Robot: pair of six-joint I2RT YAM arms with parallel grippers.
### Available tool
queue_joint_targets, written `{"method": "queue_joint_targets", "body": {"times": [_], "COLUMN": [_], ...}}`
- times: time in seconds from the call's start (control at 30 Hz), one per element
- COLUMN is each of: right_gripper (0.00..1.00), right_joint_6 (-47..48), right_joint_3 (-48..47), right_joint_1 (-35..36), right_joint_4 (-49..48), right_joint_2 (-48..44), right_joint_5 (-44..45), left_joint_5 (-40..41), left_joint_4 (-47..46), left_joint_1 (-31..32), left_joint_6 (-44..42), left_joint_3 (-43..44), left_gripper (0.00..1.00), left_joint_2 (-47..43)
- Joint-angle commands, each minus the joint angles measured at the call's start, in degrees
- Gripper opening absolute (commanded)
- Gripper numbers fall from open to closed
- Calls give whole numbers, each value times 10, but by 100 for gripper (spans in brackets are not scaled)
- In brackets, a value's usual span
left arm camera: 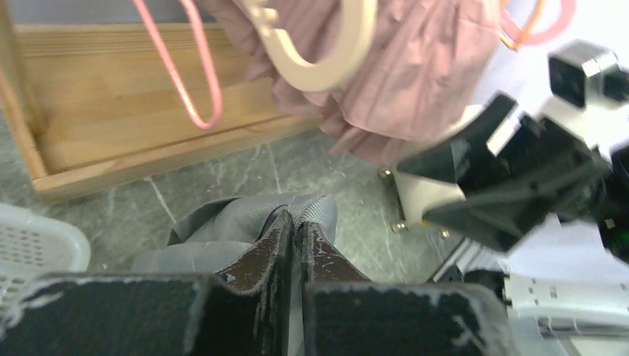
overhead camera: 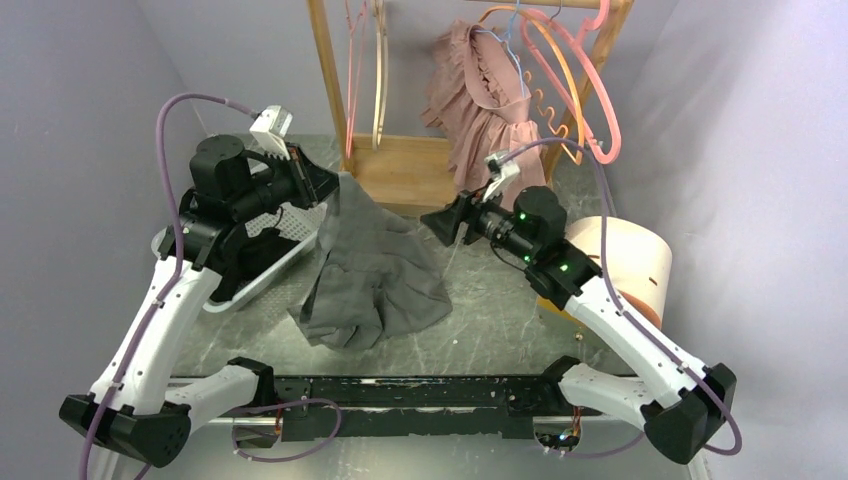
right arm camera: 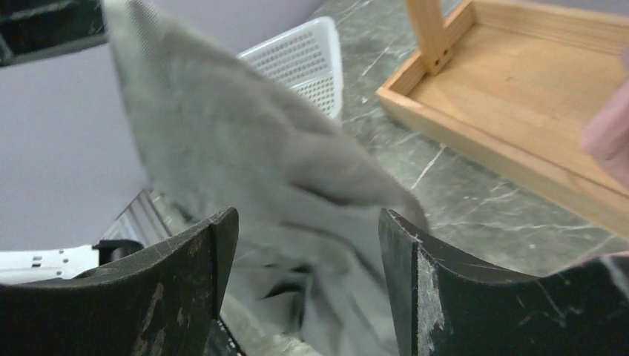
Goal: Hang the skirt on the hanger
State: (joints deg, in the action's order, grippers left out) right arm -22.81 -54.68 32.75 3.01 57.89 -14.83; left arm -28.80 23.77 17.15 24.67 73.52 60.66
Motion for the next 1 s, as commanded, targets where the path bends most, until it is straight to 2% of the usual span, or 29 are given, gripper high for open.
{"method": "queue_joint_targets", "body": {"times": [0.0,0.27,0.5,0.8,0.97], "right_gripper": [72,71,75,76,75], "right_joint_6": [-3,-28,-48,-68,-62], "right_joint_3": [0,-51,-106,-168,-196], "right_joint_1": [71,202,303,330,332], "right_joint_4": [-16,-25,-38,-41,-42], "right_joint_2": [7,60,130,224,263], "right_joint_5": [103,182,274,366,378], "left_joint_5": [150,175,174,158,158], "left_joint_4": [-18,21,50,62,59], "left_joint_1": [16,16,16,16,16], "left_joint_6": [40,29,23,22,24], "left_joint_3": [30,94,106,96,82], "left_gripper": [7,7,7,7,7], "left_joint_2": [-17,-22,-15,-15,-18]}}
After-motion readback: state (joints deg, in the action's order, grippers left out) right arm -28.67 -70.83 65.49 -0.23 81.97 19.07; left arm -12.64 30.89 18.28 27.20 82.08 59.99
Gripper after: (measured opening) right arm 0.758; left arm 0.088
